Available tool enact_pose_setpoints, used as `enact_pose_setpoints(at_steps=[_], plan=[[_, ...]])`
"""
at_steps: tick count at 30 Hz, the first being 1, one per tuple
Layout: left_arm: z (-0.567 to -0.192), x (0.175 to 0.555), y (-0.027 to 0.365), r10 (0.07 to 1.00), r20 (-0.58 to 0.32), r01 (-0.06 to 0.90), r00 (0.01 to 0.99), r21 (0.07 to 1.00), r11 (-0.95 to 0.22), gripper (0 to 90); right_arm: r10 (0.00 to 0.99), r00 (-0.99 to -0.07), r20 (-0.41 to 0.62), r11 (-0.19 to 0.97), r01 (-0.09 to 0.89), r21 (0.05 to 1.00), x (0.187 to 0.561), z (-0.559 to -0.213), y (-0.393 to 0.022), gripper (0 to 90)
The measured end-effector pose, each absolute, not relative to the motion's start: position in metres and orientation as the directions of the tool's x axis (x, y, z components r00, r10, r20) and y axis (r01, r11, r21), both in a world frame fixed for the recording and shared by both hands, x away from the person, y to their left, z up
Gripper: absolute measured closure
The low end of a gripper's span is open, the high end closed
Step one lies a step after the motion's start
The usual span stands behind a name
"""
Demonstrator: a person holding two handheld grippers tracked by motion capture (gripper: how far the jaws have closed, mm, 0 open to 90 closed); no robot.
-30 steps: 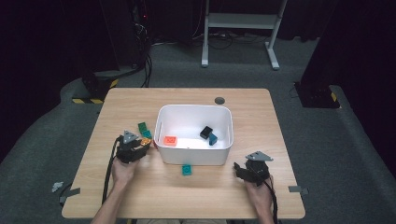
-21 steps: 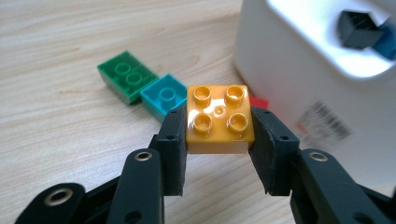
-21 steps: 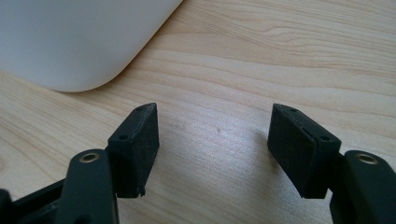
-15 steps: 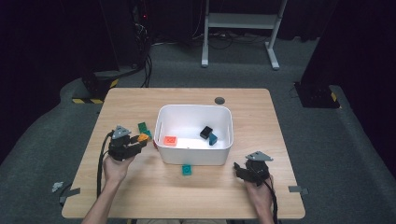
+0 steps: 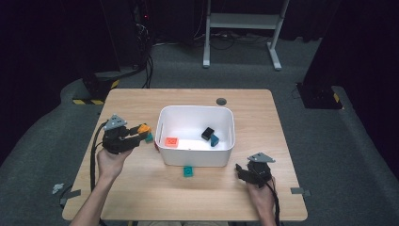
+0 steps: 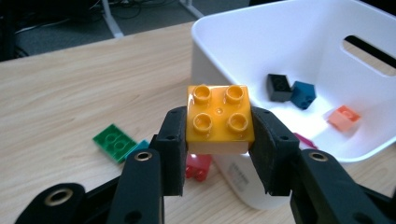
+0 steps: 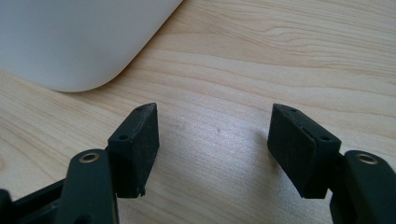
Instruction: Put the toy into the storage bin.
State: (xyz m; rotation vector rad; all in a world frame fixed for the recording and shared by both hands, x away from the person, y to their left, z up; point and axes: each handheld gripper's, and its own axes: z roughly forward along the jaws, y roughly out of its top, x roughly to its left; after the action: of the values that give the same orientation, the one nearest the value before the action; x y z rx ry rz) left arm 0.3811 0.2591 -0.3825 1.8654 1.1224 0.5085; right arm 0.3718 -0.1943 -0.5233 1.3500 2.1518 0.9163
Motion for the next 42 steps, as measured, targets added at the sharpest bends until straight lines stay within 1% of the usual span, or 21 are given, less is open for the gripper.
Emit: enact_pose_setpoints(at_steps=[9, 11, 19, 27, 42], plan=[[-0.364, 0.385, 0.235, 0.815, -0.11, 0.469, 0.568, 0.857, -0.212, 58.9, 0.904, -0.428, -0.018, 0.305, 0.613, 0.729, 0.372, -0.523, -0.194, 34.1], [-0.361, 0.386, 0.228, 0.807, -0.1, 0.464, 0.583, 0.855, -0.23, 58.8, 0.904, -0.428, -0.017, 0.304, 0.614, 0.729, 0.372, -0.523, -0.194, 34.1], [-0.362, 0.395, 0.201, 0.775, -0.104, 0.467, 0.623, 0.844, -0.262, 58.7, 0.904, -0.428, -0.017, 0.304, 0.614, 0.729, 0.372, -0.523, -0.194, 34.1], [-0.369, 0.403, 0.184, 0.767, -0.099, 0.479, 0.633, 0.829, -0.288, 58.7, 0.903, -0.429, -0.017, 0.305, 0.614, 0.728, 0.372, -0.523, -0.194, 34.1], [-0.382, 0.413, 0.173, 0.774, -0.09, 0.498, 0.627, 0.81, -0.309, 58.5, 0.904, -0.428, -0.017, 0.305, 0.614, 0.728, 0.372, -0.523, -0.194, 34.1]])
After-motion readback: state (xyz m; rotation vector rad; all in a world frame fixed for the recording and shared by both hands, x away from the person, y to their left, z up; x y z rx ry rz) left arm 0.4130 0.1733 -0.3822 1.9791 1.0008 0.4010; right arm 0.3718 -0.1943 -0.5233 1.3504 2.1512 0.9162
